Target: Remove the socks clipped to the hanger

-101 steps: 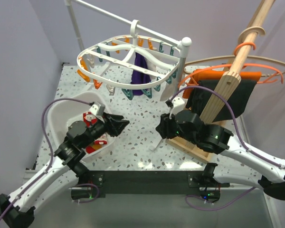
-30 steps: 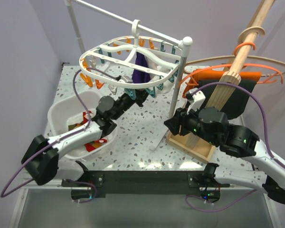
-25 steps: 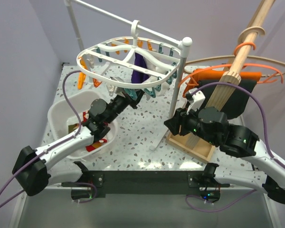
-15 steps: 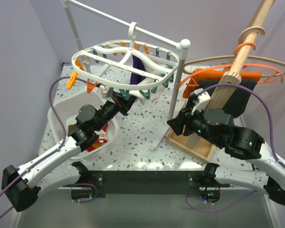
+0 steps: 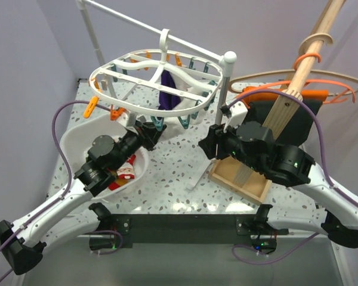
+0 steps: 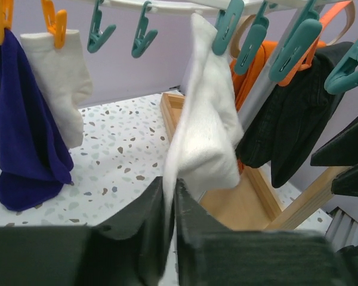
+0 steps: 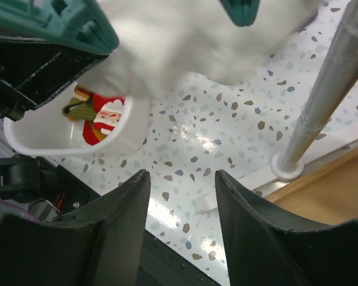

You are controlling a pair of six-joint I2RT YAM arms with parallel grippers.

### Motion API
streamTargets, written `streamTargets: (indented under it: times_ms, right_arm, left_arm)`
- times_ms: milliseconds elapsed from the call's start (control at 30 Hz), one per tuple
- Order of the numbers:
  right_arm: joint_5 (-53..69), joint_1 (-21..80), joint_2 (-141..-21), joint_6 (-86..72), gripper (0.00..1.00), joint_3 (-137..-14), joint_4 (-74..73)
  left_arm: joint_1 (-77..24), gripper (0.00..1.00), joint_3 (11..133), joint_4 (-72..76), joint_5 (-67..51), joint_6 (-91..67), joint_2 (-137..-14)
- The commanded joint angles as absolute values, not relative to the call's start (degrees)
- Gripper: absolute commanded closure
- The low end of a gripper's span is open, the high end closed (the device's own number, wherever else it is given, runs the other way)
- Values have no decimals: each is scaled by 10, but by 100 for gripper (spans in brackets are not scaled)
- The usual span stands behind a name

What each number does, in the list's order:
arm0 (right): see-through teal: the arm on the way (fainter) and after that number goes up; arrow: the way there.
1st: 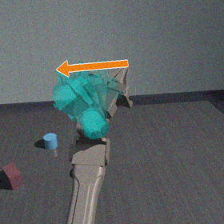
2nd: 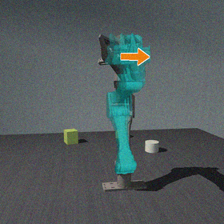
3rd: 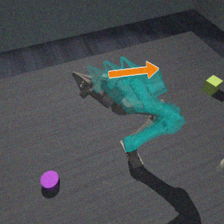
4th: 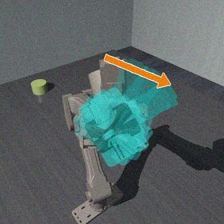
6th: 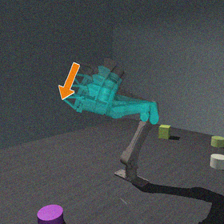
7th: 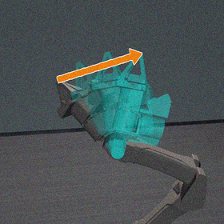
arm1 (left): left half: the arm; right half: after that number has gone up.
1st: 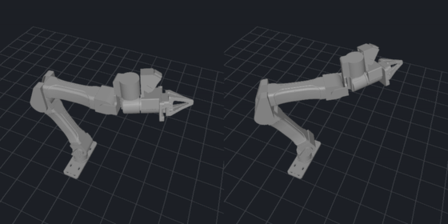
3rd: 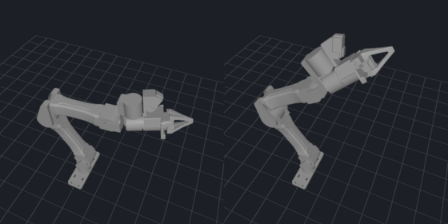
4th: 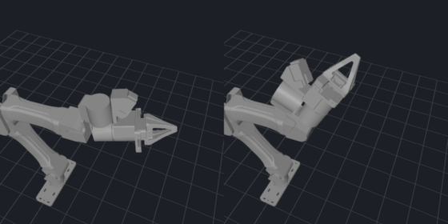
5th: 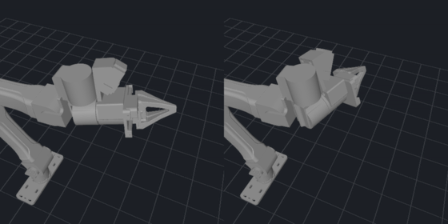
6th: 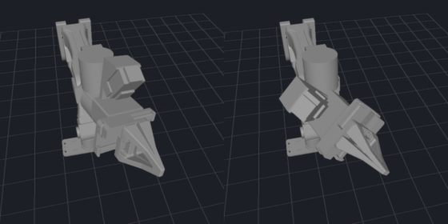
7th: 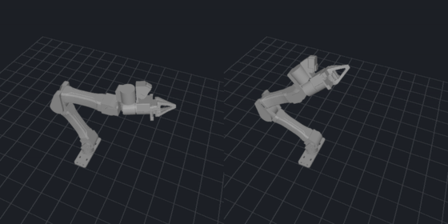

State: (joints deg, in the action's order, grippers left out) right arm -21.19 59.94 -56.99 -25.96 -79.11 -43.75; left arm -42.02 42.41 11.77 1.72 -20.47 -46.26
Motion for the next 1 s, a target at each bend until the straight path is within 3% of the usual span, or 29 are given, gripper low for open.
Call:
streamTargets:
  times_ms: [0,67,167,433,600,833,967]
  right_arm:
    - [-246,598,-584,-243,48,-827,-443]
    - [-248,598,-585,-243,48,-830,-451]
    - [-251,598,-570,-244,48,-817,-451]
    - [-272,598,-531,-251,47,-786,-461]
    - [-272,598,-512,-255,47,-754,-447]
    - [-279,598,-512,-250,46,-744,-451]
    - [-259,598,-507,-251,46,-744,-442]
  left_arm:
    - [-419,64,441,127,14,-223,-488]
    - [-419,47,436,130,10,-235,-497]
    - [-419,38,419,145,-11,-240,-497]
    - [-419,36,367,119,-124,-249,-451]
    - [-425,39,260,146,-240,-271,-397]
    - [-432,34,198,63,-187,-276,-254]
    - [-432,33,236,31,-177,-260,-275]
